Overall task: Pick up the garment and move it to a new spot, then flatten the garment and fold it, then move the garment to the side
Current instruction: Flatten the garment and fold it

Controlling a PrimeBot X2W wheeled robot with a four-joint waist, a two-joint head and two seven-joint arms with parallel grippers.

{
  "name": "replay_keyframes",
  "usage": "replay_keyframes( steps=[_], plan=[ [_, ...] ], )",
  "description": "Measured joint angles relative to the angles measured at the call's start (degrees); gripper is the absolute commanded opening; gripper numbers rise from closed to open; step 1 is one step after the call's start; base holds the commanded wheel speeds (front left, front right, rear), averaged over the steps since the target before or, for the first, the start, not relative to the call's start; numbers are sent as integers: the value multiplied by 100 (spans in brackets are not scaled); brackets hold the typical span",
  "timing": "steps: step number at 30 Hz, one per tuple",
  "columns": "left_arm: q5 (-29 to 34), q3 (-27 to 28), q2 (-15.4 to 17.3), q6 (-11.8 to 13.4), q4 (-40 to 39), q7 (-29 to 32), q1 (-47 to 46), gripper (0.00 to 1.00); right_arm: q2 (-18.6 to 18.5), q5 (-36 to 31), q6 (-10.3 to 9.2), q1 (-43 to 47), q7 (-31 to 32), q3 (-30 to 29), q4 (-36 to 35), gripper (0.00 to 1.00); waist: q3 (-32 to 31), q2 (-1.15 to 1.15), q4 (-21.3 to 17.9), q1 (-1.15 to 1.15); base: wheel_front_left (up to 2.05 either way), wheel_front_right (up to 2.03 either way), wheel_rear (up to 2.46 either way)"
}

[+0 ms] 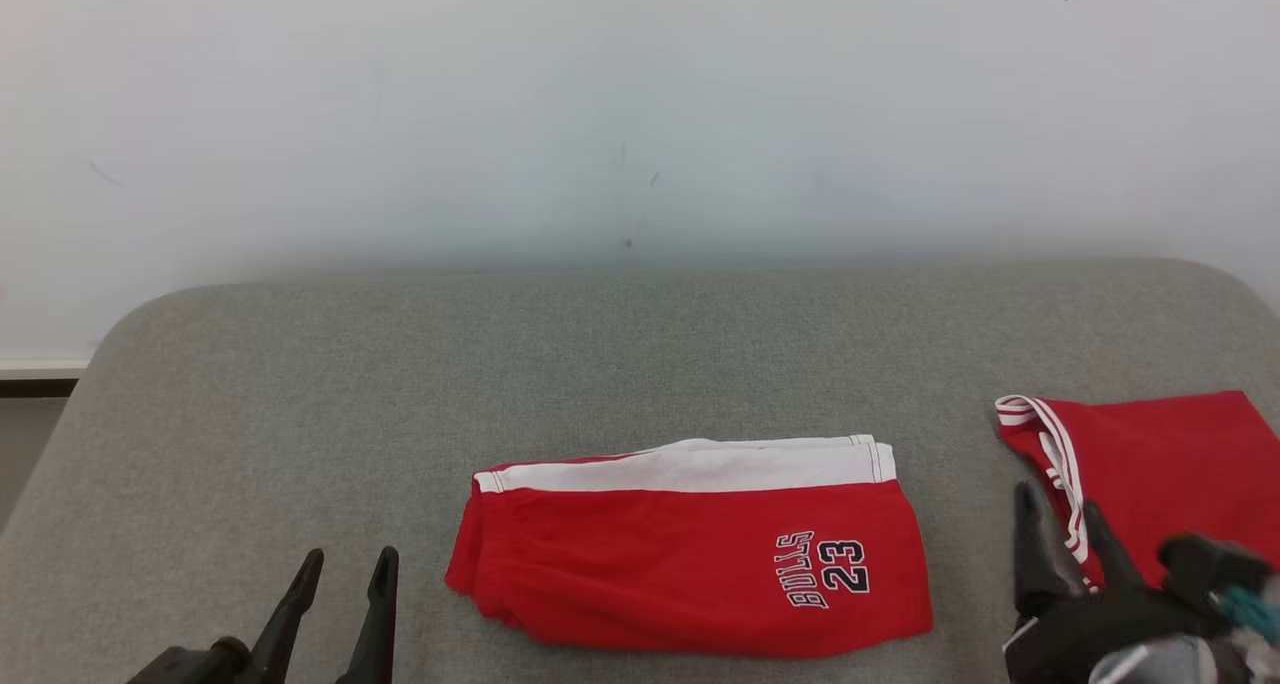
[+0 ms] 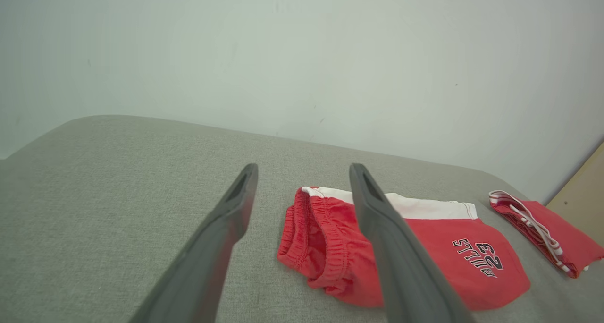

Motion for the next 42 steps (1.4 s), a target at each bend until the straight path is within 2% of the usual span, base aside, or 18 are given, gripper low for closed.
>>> replay_keyframes(
  steps=[3, 5, 9, 16, 26, 37, 39, 40, 42],
  plan=[
    [33, -7, 12, 1, -76, 0, 26, 100, -227, 46, 10, -492, 746, 227, 627, 100, 37, 0, -2, 0, 0, 0, 0],
    [99, -42, 0, 0, -126, 0, 14, 100, -357, 46, 86, -852, 1241, 433, 993, 100, 73, 0, 4, 0, 0, 0, 0],
    [166, -119, -46, 0, -156, 1, -30, 100, -374, 51, 101, -1438, 2067, 693, 1636, 100, 129, 0, 78, 0, 0, 0, 0],
    [323, -248, -68, 0, -159, 111, -142, 100, -363, 54, 103, -1963, 3067, 996, 2427, 100, 206, 0, 305, 0, 0, 0, 0],
    [356, -243, -44, 1, -187, 203, -142, 100, -353, 46, 101, -2683, 3873, 1077, 3106, 100, 322, 0, 501, 0, 0, 0, 0],
    [381, -368, -63, -1, -190, 312, -185, 100, -300, 123, 65, -3054, 4301, 973, 3761, 100, 408, 0, 613, 0, 0, 0, 0],
    [381, -366, -59, -1, -189, 313, -190, 100, -223, 175, 51, -3119, 4307, 939, 3853, 51, 421, 1, 628, 0, 0, 0, 0],
    [381, -368, -60, -1, -189, 332, -191, 100, -201, 191, 51, -3138, 4309, 933, 3879, 46, 424, 1, 633, 0, 0, 0, 0],
    [381, -369, -57, -1, -188, 338, -191, 100, -187, 214, 51, -3167, 4353, 922, 3977, 25, 430, 1, 646, 0, 0, 0, 0]
  ],
)
